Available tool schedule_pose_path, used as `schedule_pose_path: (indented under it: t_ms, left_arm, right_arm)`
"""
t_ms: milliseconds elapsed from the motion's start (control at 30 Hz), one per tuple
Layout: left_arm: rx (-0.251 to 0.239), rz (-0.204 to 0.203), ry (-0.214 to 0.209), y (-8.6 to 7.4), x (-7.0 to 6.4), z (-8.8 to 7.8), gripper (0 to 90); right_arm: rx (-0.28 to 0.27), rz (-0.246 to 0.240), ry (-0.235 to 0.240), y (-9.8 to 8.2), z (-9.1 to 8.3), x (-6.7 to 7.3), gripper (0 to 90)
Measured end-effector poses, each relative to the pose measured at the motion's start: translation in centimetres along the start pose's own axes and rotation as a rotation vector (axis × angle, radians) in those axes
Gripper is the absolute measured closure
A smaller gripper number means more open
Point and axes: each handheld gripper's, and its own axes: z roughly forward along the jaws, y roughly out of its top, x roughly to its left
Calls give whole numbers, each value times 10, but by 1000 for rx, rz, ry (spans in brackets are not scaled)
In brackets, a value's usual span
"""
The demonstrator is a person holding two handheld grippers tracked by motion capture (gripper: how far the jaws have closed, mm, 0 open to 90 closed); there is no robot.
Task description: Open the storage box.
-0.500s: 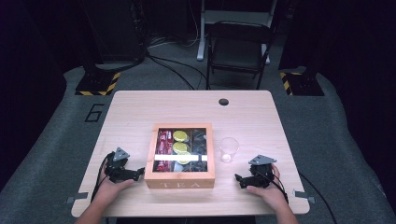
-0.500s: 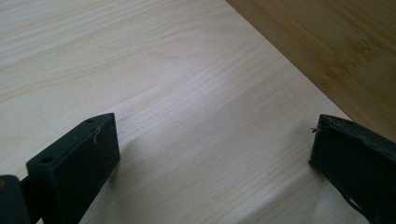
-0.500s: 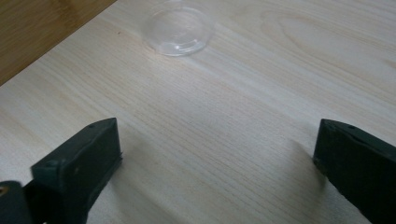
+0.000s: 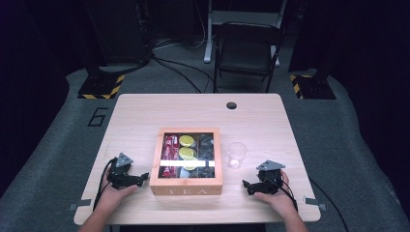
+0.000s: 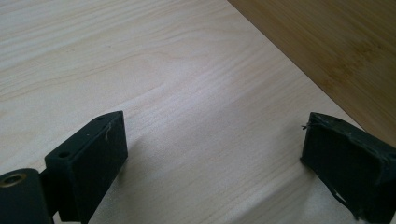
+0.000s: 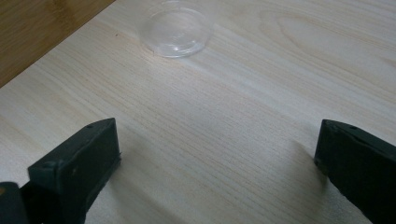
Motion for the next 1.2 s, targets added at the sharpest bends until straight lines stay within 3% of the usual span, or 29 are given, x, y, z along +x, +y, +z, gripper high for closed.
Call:
schedule_pose_path:
  t_ms: [67, 100, 133, 200, 233, 267, 300, 400, 567, 733, 800, 1000, 1133, 1200]
  left_arm:
    - [-4, -3, 6, 0, 0, -2, 149]
    - [-4, -18, 4, 0, 2, -4, 149]
    - [-2, -36, -9, 1, 3, -6, 195]
    - [5, -67, -22, 2, 5, -9, 237]
    - [17, -89, -42, 3, 6, -12, 320]
    - [17, -89, -42, 3, 6, -12, 346]
    - [9, -101, -55, 3, 6, -12, 346]
    - [13, -76, -70, 6, 4, -18, 385]
    - [-39, -93, -100, 12, -3, -30, 390]
    - [-63, -99, -114, 17, -7, -44, 430]
    - [-70, -122, -144, 23, -9, -52, 465]
    - [-82, -135, -161, 36, -13, -65, 494]
    - [-80, -109, -164, 42, -24, -77, 498]
    - [-83, -83, -168, 44, -31, -87, 513]
  right_arm:
    - [7, 2, -4, 2, 0, 1, 28]
    - [15, -8, -3, 3, -1, 0, 68]
    - [17, 0, 6, 4, -4, 2, 158]
    - [20, -22, 26, 6, -6, 1, 238]
    - [31, -22, 26, 7, -9, 2, 333]
    - [31, -22, 26, 7, -9, 2, 333]
    - [38, -23, 30, 8, -10, 1, 393]
    - [32, 60, 31, 11, -20, -1, 499]
    - [-20, 73, 21, 16, -34, 2, 499]
    - [-8, -21, -31, 22, -49, 13, 533]
    - [-30, -35, -14, 28, -61, 19, 576]
    - [-57, -48, 58, 48, -75, 33, 636]
    - [-63, -63, 96, 55, -82, 43, 647]
    - [-93, -74, 139, 62, -92, 54, 571]
